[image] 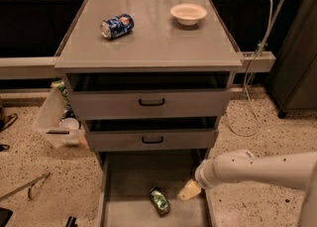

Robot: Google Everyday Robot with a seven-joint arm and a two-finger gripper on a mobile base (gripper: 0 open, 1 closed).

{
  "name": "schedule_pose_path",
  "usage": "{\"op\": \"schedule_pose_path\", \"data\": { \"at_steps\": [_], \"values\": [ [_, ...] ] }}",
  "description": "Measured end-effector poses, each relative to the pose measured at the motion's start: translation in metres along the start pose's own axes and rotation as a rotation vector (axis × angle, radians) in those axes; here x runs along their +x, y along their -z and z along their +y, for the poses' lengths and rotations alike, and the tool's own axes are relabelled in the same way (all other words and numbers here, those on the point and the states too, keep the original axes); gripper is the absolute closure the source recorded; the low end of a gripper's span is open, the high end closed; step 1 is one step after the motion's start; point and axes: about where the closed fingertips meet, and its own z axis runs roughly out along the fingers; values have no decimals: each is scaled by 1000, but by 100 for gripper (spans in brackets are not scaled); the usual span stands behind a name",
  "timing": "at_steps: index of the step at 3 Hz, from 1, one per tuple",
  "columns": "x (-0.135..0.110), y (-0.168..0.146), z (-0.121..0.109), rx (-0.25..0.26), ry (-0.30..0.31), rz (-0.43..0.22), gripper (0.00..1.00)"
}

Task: Pick green can from bottom drawer and place on counter

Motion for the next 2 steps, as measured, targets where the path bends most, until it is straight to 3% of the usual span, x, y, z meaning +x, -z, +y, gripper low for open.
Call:
{"op": "schedule_pose_path", "data": {
  "at_steps": [1,2],
  "values": [
    [-6,-14,0,8,-20,-53,0],
    [-7,-13,0,10,-18,-54,0]
  ]
}}
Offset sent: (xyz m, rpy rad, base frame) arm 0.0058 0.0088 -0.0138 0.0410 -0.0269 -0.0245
